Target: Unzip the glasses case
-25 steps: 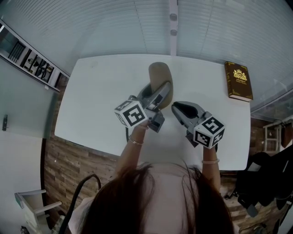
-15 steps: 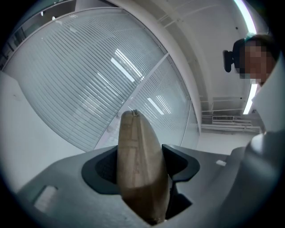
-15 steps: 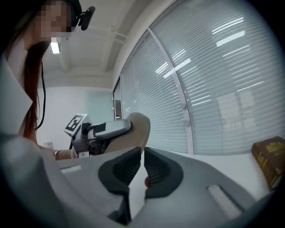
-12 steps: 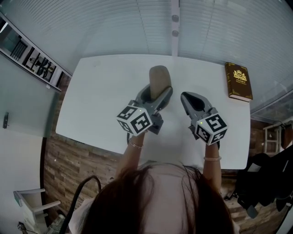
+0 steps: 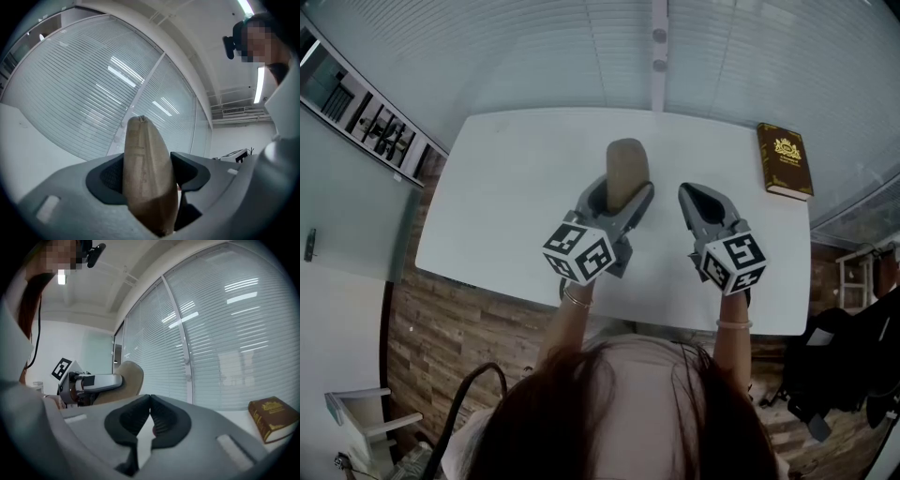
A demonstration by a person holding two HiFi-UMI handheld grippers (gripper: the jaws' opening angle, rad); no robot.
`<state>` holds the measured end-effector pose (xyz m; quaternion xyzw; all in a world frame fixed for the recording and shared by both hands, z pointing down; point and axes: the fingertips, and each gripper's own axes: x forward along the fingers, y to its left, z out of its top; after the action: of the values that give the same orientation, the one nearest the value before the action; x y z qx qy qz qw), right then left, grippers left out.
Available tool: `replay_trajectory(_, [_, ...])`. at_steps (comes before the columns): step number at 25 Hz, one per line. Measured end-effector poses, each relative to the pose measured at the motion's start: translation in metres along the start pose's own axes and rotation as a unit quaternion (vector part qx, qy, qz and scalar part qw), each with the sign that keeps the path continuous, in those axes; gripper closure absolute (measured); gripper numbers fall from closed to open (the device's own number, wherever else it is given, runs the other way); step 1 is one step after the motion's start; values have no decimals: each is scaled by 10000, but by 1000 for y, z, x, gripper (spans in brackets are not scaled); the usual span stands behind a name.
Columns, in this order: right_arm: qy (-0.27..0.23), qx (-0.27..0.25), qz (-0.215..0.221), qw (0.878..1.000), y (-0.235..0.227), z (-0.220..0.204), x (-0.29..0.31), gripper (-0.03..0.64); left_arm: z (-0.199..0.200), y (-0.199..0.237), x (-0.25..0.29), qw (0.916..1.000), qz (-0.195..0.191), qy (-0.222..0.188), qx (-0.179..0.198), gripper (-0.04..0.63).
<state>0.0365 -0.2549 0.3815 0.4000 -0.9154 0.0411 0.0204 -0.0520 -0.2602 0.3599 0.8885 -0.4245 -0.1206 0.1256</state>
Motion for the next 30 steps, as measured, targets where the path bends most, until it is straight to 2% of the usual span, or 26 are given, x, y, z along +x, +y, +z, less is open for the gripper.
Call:
replay_trajectory(11, [-188,-523,-824,9950,35,13,-22,614,9,-9,-58,9992,85,88,375,302])
replay_trajectory(18, [-346,-652,-1047,9918,73,24,-37,614,14,-14,-101,9983,55,113,574,302])
replay_trajectory(30, [-494,-789,-1247,9878,91,34,-74,614,19,-45,-128,9957,204,-67,901,302])
